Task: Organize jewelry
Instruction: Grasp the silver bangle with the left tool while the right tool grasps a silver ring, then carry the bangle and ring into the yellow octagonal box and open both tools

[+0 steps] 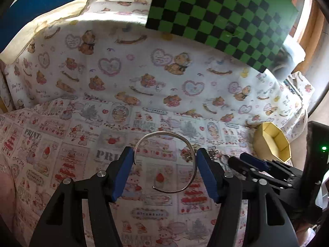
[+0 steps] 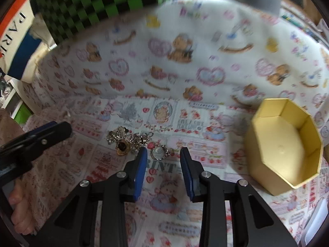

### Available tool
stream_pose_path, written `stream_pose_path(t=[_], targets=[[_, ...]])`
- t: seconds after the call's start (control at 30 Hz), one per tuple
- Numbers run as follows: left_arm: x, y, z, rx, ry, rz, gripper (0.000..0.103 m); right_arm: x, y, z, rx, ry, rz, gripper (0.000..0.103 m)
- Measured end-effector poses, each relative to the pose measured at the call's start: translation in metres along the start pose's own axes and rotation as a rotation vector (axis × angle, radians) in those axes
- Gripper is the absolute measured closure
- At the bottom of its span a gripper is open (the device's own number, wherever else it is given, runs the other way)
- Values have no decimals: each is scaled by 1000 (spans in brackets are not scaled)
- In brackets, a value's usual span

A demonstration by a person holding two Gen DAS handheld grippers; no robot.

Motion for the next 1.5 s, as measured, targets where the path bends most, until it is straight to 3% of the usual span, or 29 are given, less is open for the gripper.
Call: stream_pose_path(t=[0.2, 0.37, 0.53, 0.77, 1.23, 1.4, 1.5], targets=[[0, 1, 0, 3, 1, 16, 41, 14, 11, 0, -54, 4, -56, 74], [0, 0, 0, 9, 0, 18, 41, 23, 24, 0, -87, -10, -102, 82], [0, -1, 0, 14, 2, 22, 41, 23, 17, -4, -72, -7, -89, 94], [1, 2, 1, 7, 1, 24, 41, 20, 3, -4, -35, -2, -74, 100], [-20, -21, -2, 83, -45, 5, 41, -46, -20, -16, 0, -152, 65, 101], [-48, -54, -2, 189, -110, -29, 41, -90, -49, -8, 38, -223, 109, 101], [-75, -68, 1, 201, -169, -84, 41, -113, -71, -3, 78, -273, 126, 101]])
Point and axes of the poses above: each gripper's, at about its wrist camera, not at the fingertips, and x roughly the way its jaws point, y to its left, z to its top, the point moved 2 cm from there along x, roughly the way its jaws point, and after that the axes turned 9 degrees about x, right-handed, at the moved point
